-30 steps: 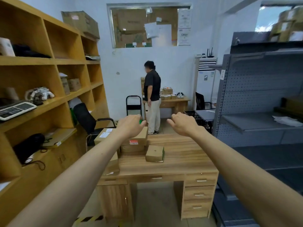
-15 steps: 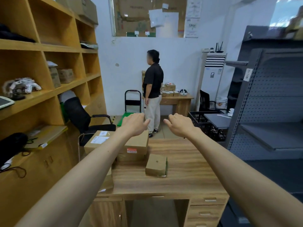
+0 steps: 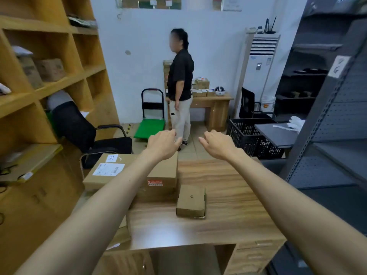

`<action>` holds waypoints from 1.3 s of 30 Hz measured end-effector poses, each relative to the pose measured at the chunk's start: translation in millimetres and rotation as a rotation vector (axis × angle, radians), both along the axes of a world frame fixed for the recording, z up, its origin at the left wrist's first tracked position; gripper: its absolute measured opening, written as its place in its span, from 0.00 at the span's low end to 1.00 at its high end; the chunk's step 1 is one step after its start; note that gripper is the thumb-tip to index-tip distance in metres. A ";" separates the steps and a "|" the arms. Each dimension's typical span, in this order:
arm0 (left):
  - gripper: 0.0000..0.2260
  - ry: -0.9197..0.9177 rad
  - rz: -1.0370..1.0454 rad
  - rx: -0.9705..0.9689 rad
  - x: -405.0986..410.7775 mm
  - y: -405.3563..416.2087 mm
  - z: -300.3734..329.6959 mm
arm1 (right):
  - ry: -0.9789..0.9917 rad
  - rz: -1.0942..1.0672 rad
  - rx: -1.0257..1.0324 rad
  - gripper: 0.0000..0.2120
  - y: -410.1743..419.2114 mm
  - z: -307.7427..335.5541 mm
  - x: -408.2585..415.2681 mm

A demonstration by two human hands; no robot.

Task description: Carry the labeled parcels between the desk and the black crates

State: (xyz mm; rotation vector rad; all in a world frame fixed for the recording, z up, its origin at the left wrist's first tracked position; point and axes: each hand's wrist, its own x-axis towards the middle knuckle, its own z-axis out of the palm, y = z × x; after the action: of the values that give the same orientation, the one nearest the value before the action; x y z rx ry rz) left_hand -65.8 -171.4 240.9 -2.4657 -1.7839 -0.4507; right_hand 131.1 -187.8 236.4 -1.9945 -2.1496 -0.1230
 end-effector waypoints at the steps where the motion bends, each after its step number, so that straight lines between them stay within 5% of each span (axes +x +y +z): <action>1: 0.20 -0.005 0.002 -0.011 0.2 10.2 -7.5 | 0.004 0.000 -0.011 0.22 9.3 -6.7 1.0; 8: 0.21 0.000 0.036 -0.152 20.2 71.2 -71.9 | 0.083 -0.014 -0.104 0.21 65.6 -74.2 17.6; 13: 0.21 -0.168 0.077 -0.376 36.7 103.8 -144.2 | 0.158 -0.045 -0.232 0.20 97.2 -143.4 34.8; 24: 0.17 -0.085 0.201 -0.623 50.5 139.2 -269.7 | 0.434 -0.176 -0.569 0.20 137.8 -294.6 55.7; 29: 0.17 -0.116 0.248 -0.738 52.8 142.6 -324.0 | 0.514 -0.299 -0.734 0.30 135.6 -368.0 54.9; 39: 0.23 -0.316 0.353 -0.885 53.9 143.6 -420.1 | 0.612 -0.482 -0.736 0.26 124.4 -429.9 50.7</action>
State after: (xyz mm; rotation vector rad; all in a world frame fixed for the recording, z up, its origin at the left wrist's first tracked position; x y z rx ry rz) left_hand -11.9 -27.8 -179.1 -2.5119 -2.9945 0.0076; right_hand 181.8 -63.4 -193.5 -2.4201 -1.3842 1.1931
